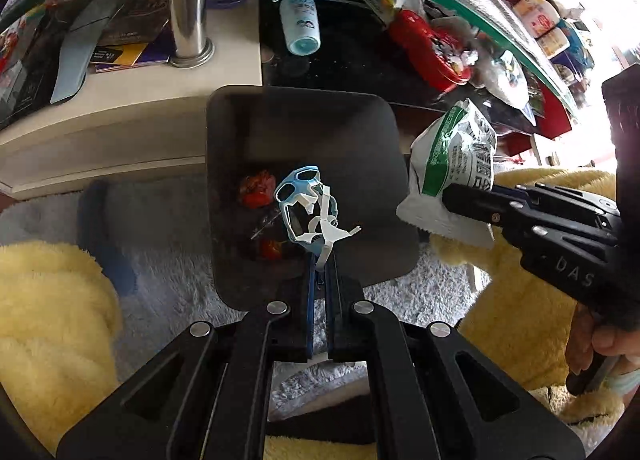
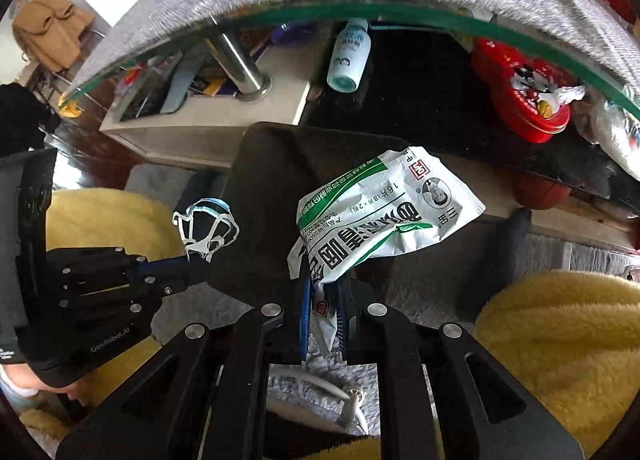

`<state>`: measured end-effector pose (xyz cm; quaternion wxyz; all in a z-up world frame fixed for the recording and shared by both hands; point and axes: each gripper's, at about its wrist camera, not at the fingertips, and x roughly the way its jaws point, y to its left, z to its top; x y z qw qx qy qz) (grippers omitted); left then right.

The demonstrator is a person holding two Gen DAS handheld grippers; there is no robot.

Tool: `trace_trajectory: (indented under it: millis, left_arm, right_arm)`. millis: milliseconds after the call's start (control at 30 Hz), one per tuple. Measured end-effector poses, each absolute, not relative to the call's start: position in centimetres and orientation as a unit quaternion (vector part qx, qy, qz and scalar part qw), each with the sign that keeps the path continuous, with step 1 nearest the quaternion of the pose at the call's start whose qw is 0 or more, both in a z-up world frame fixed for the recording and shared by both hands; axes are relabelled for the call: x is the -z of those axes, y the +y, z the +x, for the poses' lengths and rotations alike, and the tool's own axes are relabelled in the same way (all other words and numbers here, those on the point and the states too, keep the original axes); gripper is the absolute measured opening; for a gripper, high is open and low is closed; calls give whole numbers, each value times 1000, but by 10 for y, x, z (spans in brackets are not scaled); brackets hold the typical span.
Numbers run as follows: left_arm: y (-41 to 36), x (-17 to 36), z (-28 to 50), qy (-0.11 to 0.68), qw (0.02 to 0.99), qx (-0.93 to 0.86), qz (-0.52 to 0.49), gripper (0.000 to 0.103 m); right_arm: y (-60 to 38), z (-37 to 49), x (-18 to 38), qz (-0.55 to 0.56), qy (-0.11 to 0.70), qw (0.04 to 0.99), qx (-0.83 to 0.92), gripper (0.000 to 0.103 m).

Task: Collect trash
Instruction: 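Carry both items to the black bin and open both tools to drop them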

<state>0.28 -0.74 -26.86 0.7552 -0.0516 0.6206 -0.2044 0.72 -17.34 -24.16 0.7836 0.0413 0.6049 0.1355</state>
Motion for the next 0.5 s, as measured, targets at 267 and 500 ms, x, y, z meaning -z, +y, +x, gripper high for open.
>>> trace_trajectory:
  millis: [267,500]
  left_arm:
    - [-12,269,17,618,755,212,-49,6]
    - [-6,267,25,619,758,203,-46,31]
  right_arm:
    - [-168,20,255,54,615,774,-141,19]
    - [-184,27,247,82,596,790,-118,60]
